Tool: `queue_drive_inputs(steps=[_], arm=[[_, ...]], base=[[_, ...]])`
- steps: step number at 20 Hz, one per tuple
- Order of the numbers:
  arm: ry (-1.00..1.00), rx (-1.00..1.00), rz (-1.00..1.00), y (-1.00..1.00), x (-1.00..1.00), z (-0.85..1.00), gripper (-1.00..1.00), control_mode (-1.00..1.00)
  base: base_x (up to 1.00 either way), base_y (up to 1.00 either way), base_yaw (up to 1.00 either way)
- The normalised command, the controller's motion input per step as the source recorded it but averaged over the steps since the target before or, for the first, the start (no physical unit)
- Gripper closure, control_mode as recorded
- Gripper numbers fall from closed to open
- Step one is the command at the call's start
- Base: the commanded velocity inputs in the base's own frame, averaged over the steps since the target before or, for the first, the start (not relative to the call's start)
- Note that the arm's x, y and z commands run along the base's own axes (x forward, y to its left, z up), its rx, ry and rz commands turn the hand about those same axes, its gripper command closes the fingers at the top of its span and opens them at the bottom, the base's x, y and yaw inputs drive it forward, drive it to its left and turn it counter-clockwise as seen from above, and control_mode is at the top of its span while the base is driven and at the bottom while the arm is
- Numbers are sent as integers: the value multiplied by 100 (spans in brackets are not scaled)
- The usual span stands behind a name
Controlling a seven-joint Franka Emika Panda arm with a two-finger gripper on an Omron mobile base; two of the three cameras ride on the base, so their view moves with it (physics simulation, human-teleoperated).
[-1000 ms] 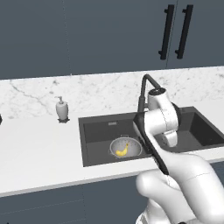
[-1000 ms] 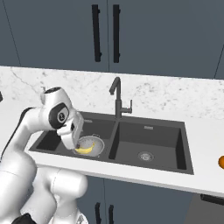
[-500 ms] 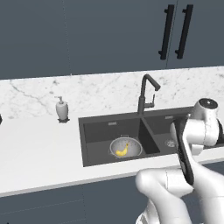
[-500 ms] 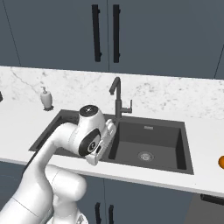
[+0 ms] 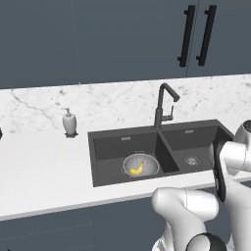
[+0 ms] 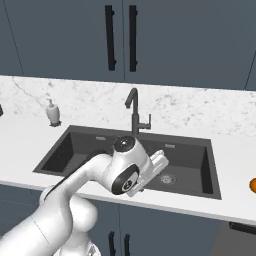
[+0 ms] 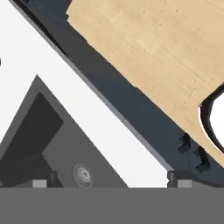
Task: Put the colander in the sink, put the banana, orange in the colander, and turn on the sink faucet and pour water over the colander.
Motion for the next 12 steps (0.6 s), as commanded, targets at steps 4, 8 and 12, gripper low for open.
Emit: queue_drive_inputs(steps=[4,8,12], arm=[[2,0,-40,-96,28,7,-100,-100],[1,10,-34,-100,21,17,-100,-100],[0,22,-21,-100,17,21,-100,-100]], base=[[0,0,0],[0,0,0],[0,0,0]])
